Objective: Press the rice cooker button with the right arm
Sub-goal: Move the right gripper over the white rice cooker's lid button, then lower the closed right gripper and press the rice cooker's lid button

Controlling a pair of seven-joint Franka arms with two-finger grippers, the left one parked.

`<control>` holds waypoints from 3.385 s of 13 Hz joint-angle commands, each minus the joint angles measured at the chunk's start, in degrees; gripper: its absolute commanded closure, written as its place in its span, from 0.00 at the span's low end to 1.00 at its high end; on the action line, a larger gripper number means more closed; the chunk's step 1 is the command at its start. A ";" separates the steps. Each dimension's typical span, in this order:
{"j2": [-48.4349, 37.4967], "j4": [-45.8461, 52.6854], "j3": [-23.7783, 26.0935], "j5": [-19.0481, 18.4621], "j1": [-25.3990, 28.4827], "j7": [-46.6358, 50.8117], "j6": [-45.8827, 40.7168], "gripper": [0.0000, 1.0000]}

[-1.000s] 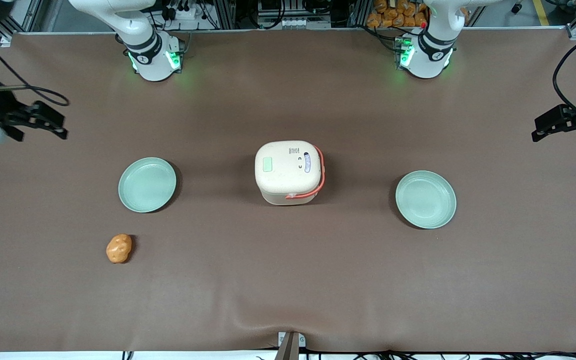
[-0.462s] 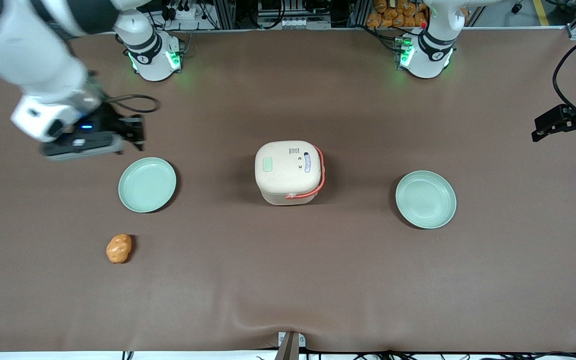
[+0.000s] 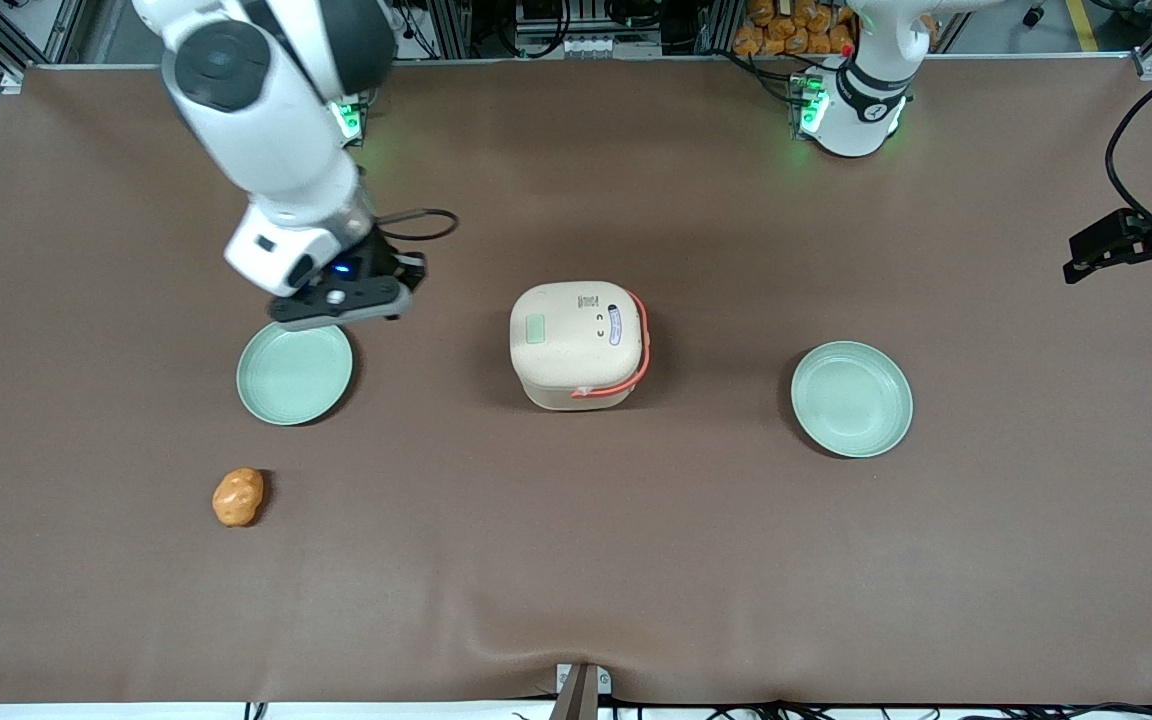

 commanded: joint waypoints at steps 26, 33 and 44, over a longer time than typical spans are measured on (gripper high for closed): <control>15.95 1.52 -0.58 -0.63 12.65 16.13 11.72 1.00; 17.45 1.08 -0.75 -0.98 12.39 16.21 11.81 1.00; 18.68 1.61 -1.02 -0.54 11.34 16.30 11.81 1.00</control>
